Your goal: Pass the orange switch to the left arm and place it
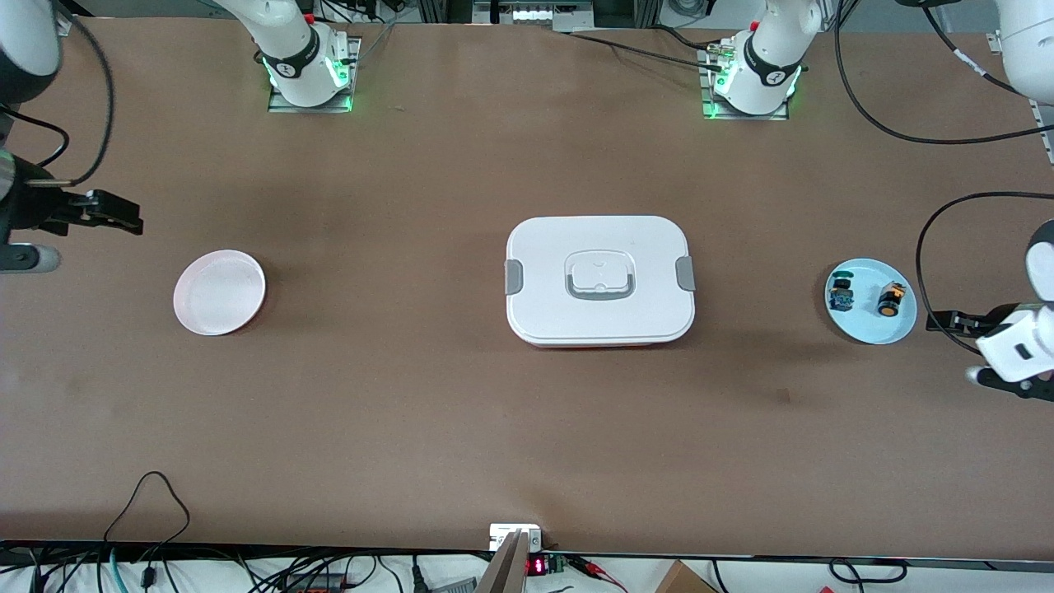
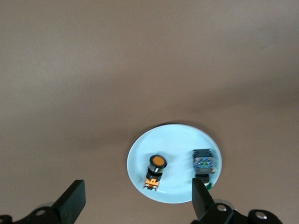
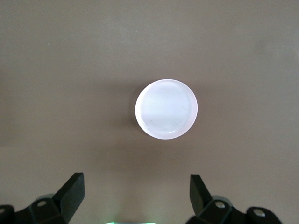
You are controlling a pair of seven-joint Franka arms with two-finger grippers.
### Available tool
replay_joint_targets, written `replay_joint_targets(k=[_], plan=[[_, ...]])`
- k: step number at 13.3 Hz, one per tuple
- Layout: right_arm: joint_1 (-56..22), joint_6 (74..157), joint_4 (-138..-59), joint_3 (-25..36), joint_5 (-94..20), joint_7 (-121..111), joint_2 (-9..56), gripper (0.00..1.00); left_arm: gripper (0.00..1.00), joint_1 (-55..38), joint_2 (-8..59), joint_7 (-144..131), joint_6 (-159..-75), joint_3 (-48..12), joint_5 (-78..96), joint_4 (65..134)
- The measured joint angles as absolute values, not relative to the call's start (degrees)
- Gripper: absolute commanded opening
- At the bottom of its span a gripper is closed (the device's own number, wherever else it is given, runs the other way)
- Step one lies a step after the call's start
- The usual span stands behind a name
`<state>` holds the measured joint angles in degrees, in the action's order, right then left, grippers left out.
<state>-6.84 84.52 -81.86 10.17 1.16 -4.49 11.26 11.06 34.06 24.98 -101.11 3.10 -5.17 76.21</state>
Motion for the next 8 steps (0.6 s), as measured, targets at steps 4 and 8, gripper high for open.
replay_joint_targets(k=[4, 8], plan=[[-7.3, 88.8, -86.6, 9.7, 0.9, -4.4, 10.6, 1.00, 1.00, 10.8, 31.2, 24.5, -101.1, -0.7, -3.3, 74.3], [-7.7, 96.8, -97.3, 9.7, 1.0, -4.4, 4.4, 1.00, 1.00, 10.8, 22.6, 21.7, -95.4, -1.5, -3.2, 73.4]])
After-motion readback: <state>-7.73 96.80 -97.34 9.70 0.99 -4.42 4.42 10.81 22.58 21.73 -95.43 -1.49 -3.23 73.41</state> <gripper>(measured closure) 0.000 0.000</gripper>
